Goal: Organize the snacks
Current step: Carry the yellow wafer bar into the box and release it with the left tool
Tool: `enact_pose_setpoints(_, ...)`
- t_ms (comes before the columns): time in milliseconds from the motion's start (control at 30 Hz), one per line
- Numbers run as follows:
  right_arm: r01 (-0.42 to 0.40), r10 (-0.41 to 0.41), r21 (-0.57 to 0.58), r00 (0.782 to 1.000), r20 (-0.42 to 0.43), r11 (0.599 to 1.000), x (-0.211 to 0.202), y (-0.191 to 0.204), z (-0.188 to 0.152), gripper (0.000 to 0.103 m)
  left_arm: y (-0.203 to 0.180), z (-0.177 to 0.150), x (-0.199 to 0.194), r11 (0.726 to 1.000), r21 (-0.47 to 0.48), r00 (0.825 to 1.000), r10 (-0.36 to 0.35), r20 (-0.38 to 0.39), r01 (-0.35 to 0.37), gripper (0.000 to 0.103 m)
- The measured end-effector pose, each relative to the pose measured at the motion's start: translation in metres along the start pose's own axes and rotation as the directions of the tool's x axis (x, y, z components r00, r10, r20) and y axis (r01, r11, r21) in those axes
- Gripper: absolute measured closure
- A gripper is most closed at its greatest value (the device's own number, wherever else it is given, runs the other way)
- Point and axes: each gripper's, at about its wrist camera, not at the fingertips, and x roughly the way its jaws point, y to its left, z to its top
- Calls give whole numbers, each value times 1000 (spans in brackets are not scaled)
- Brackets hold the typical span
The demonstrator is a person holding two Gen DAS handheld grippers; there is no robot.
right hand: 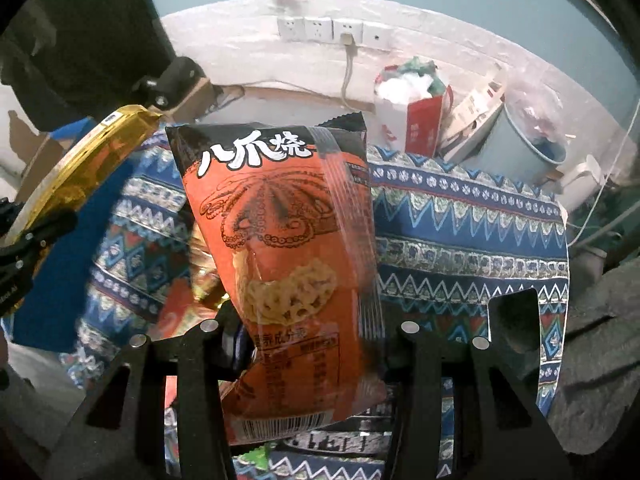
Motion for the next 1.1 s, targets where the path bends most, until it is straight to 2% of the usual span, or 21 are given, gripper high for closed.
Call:
enact_pose_setpoints(533, -76, 79, -27, 991, 111, 997, -56, 28, 10, 57, 33, -1, -69, 998, -66, 991, 25, 132, -17, 71)
enact_pose_setpoints(800, -112, 121, -68, 983, 140, 991, -69, 54, 17, 57, 49, -8, -82, 996, -88, 987, 47, 151, -34, 71)
enact_pose_setpoints(1100, -151, 164, -108, 978, 128, 983, -65, 83, 27, 57, 76, -23, -87, 989, -129, 986, 87, 144, -68, 71)
